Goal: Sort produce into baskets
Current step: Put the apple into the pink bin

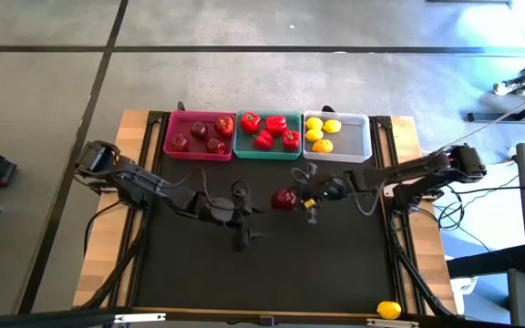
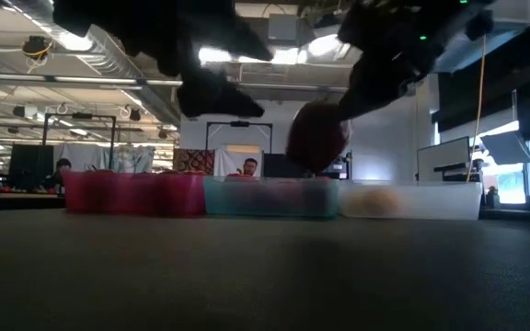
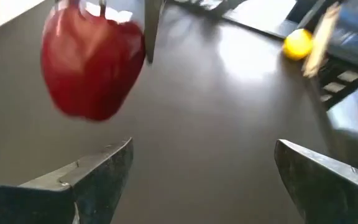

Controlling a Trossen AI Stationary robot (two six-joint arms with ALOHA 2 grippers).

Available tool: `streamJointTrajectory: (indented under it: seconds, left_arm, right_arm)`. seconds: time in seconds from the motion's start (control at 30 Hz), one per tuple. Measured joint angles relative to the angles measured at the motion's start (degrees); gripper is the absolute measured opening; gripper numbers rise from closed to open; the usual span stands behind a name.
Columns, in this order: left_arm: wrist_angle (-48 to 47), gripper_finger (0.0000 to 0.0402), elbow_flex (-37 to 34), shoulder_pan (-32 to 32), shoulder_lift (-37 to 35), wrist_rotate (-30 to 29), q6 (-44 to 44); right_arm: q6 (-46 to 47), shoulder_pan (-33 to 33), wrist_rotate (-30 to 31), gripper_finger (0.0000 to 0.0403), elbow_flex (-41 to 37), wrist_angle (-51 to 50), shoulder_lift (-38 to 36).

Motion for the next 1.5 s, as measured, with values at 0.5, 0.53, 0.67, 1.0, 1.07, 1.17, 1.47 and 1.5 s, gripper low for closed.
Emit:
streamJointTrajectory:
  seconds: [0.5, 0.53, 0.67, 1.0, 1.07, 1.17, 1.47, 1.5]
  left_arm:
    - [-12.1, 0.0384, 0.0, 2.4, 0.1, -4.4, -3.1]
    - [-12.6, 0.0384, 0.0, 2.4, 0.1, -4.4, -3.0]
    - [-12.8, 0.0384, 0.0, 2.3, 0.1, -4.4, -3.0]
    - [-12.5, 0.0384, 0.0, 2.4, 0.1, -4.4, -1.5]
    - [-12.5, 0.0384, 0.0, 2.5, 0.1, -4.8, -1.1]
    - [-12.5, 0.0384, 0.0, 2.5, 0.1, -5.0, -1.1]
    - [-12.5, 0.0384, 0.0, 2.5, 0.1, -5.0, -1.2]
    - [-12.5, 0.0384, 0.0, 2.5, 0.1, -5.0, -0.9]
  right_arm:
    - [6.9, -3.7, -6.7, 0.0152, 18.2, -19.6, 16.3]
    - [6.9, -3.7, -6.7, 0.0152, 18.2, -19.8, 17.2]
    - [6.9, -3.8, -6.5, 0.0152, 18.3, -19.5, 18.8]
    - [6.4, -3.8, -5.6, 0.016, 18.5, -18.2, 19.9]
    - [6.4, -3.8, -5.7, 0.0174, 18.5, -18.2, 19.9]
    - [6.6, -3.7, -5.8, 0.0208, 18.4, -18.2, 19.9]
    - [6.4, -3.8, -6.7, 0.0288, 18.2, -17.5, 20.0]
    - [6.4, -3.7, -6.8, 0.0291, 18.3, -17.2, 20.0]
